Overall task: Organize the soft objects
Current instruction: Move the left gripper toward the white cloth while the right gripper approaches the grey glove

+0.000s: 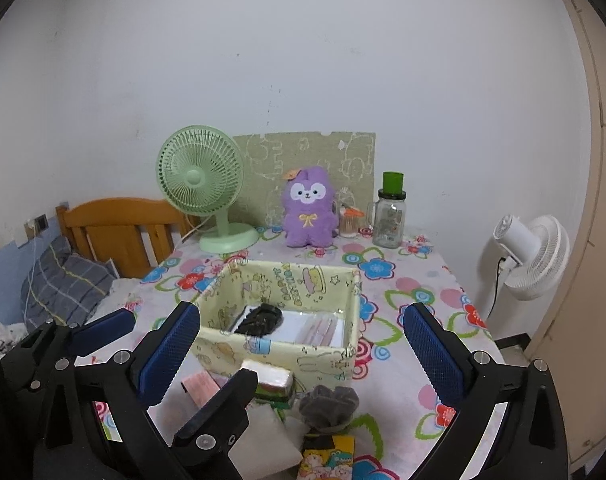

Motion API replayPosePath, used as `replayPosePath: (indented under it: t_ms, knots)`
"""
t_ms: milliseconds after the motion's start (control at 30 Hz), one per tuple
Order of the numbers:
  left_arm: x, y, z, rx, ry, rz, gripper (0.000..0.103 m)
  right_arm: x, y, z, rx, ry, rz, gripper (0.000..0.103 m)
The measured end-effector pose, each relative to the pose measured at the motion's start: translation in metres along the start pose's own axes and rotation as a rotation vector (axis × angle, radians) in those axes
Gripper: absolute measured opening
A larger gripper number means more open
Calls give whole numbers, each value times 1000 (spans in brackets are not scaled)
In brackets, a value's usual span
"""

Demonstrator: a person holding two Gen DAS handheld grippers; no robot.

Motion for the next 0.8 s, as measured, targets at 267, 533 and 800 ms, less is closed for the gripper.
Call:
replayPosePath:
  t_ms: [267, 533, 800]
  knots:
    - [-13, 2, 4, -10, -13, 5, 103, -16, 4, 5, 5, -37, 6, 103]
    - [-26, 6, 13, -43, -27, -5, 103, -32, 10, 8, -20, -49, 10, 103]
    - [-47, 3, 26, -45, -72, -34, 103, -51, 17, 20, -46, -73, 21, 103]
Point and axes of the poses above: each gripper's, at about its wrist camera, not at the fingertips, and z roughly the way its jaws point, y to its right, x to its top, the point moved 8 cm from there along z, roughly the way its jaws point, and after that the axes turned 12 degrees about -x, right-handed, at the moved point
